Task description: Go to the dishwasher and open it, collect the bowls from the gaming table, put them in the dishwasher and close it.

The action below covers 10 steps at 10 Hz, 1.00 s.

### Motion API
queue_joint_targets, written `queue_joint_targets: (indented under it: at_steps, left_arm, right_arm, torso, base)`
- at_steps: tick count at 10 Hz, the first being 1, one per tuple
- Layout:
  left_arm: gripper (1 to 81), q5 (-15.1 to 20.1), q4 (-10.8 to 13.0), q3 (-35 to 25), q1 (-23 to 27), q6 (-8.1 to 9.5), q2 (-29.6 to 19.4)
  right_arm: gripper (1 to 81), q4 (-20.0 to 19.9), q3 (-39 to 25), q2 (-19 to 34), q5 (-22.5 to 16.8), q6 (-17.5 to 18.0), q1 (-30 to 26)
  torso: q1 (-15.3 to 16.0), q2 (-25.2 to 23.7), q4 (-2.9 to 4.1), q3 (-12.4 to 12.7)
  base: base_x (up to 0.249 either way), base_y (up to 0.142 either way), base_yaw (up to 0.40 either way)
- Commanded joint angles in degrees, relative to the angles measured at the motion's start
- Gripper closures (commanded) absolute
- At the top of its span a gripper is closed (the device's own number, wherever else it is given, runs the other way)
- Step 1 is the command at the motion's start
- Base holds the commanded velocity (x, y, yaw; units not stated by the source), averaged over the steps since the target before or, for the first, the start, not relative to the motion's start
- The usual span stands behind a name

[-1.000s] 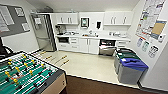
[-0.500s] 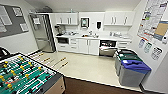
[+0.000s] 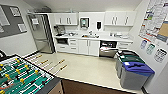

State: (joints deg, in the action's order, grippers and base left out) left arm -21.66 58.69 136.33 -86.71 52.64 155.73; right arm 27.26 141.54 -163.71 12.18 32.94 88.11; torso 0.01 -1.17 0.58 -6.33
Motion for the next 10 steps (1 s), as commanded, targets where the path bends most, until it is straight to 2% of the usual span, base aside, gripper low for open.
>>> queue_joint_targets:
  at_steps: [1,9,10]
  left_arm:
    - [81.1,0.8,0.6,-0.4,2.0,0.01,-1.2]
    - [81.1,0.8,0.6,-0.4,2.0,0.01,-1.1]
    - [81.1,0.8,0.6,-0.4,2.0,0.01,-1.1]
  right_arm:
    - [81.1,2.0,-0.8,-0.5,-2.2,-0.9,-1.3]
    - [81.1,2.1,-0.8,-0.6,-2.2,-0.9,-1.2]
    - [81.1,2.0,-0.8,-0.6,-2.2,-0.9,-1.2]
  torso:
    - [0.0,0.0,0.0,0.0]
    - [0.0,0.0,0.0,0.0]
    - [0.0,0.0,0.0,0.0]
  base:
    - [0.15,0.0,0.0]
    - [0.154,0.0,0.0]
    - [0.158,-0.074,0.0]
